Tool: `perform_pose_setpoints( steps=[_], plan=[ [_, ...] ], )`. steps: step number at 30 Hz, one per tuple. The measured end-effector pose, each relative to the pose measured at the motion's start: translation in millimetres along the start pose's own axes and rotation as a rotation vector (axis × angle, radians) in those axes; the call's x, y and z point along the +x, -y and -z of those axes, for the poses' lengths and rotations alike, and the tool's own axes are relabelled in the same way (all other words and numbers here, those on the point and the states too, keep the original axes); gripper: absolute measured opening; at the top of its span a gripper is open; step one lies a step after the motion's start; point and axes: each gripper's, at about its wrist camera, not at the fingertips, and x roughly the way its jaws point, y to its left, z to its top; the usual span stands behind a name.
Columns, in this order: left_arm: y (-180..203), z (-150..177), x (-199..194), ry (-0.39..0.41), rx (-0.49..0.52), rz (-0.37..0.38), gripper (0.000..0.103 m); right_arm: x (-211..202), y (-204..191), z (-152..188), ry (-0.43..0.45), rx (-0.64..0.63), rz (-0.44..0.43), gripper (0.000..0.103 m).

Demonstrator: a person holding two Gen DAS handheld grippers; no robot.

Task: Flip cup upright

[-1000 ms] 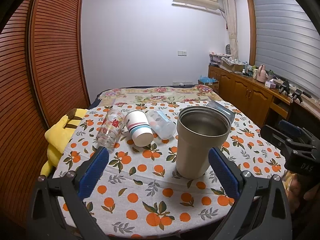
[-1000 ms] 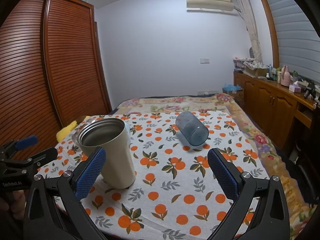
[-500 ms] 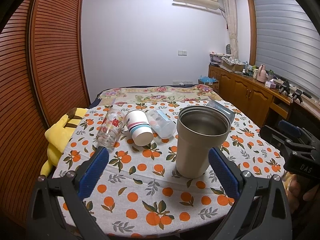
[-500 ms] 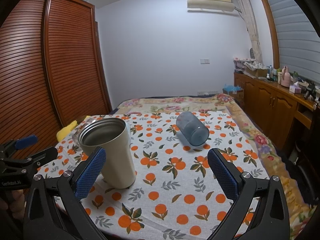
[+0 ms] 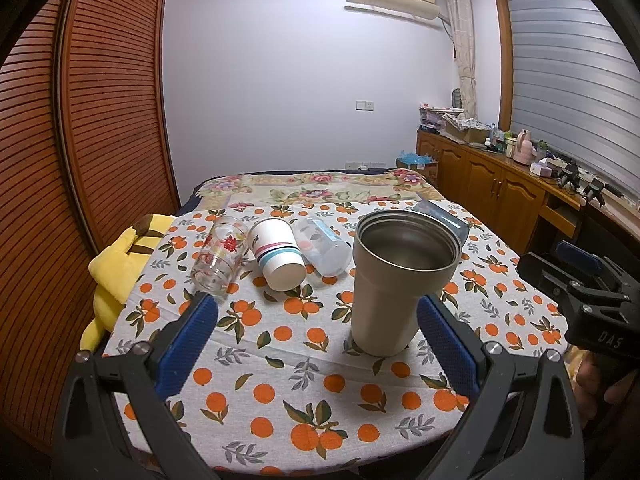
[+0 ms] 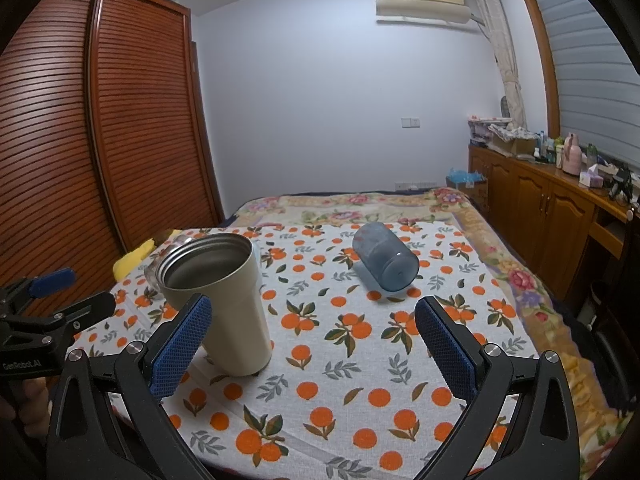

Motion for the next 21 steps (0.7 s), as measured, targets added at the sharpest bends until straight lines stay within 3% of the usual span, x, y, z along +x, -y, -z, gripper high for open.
perform_pose_setpoints(
  steps=[21],
  plan=[
    [2.4, -0.7, -3.2, 0.009, -0.004, 0.005, 0.101, -0.2, 1.7, 1.8, -0.005, 0.001, -0.002, 0.103]
  ],
)
